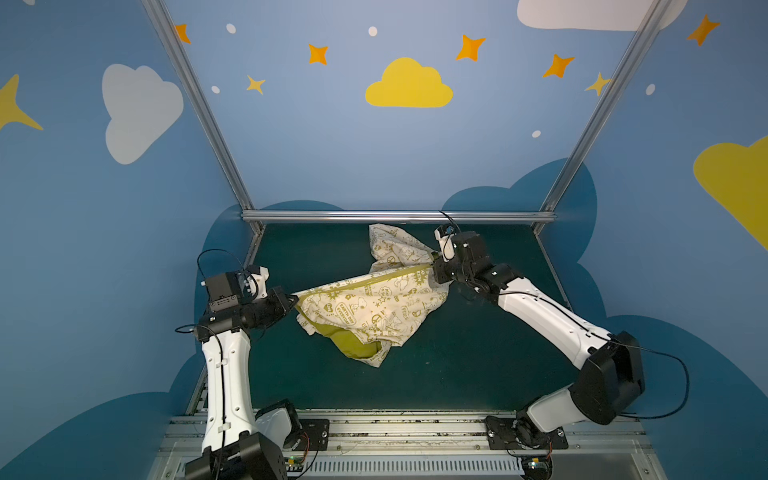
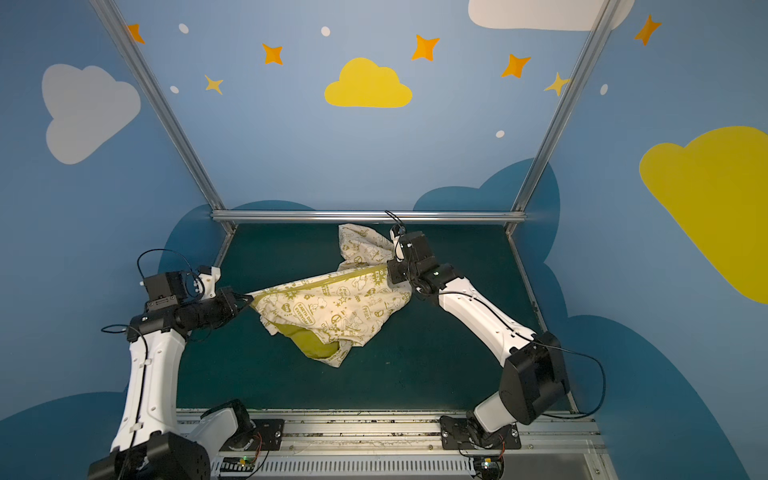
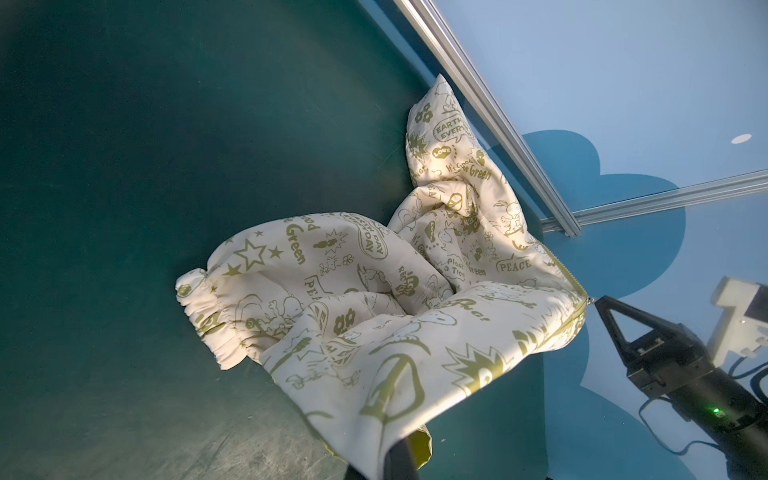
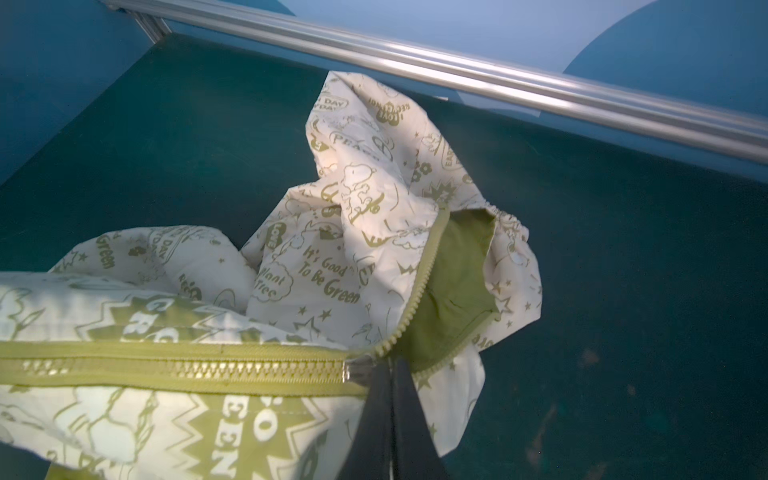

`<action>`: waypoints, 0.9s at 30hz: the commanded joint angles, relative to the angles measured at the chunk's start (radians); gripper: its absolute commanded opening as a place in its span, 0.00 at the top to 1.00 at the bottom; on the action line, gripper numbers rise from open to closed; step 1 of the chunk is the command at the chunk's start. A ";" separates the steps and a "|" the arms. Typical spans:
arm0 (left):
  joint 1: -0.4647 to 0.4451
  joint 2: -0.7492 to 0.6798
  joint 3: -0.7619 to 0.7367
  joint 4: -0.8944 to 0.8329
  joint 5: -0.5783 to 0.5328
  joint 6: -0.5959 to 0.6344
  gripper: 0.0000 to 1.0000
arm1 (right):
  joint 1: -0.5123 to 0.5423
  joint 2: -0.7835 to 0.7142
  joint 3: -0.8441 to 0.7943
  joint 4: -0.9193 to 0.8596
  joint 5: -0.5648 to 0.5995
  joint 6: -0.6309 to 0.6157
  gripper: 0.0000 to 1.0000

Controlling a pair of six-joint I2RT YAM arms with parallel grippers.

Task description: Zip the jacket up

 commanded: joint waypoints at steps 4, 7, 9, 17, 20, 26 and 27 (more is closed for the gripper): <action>0.015 0.097 0.170 0.051 -0.003 -0.025 0.96 | -0.129 0.045 0.328 -0.028 0.208 -0.154 1.00; 0.014 0.125 0.204 0.057 0.016 -0.034 0.96 | -0.139 0.016 0.409 -0.021 0.257 -0.233 1.00; 0.015 0.123 0.193 0.063 0.013 -0.034 0.96 | -0.132 -0.030 0.388 -0.051 0.237 -0.228 1.00; -0.022 0.063 0.067 0.034 -0.023 0.097 0.96 | -0.055 -0.267 -0.206 -0.134 0.224 0.042 1.00; -0.030 0.050 0.004 0.015 -0.085 0.133 0.96 | -0.088 -0.290 -0.373 -0.133 0.218 0.153 1.00; -0.040 0.062 -0.084 0.041 -0.119 0.130 0.96 | -0.166 -0.308 -0.524 -0.101 0.179 0.252 1.00; -0.045 0.066 -0.089 0.041 -0.130 0.132 0.96 | -0.171 -0.312 -0.532 -0.103 0.189 0.259 1.00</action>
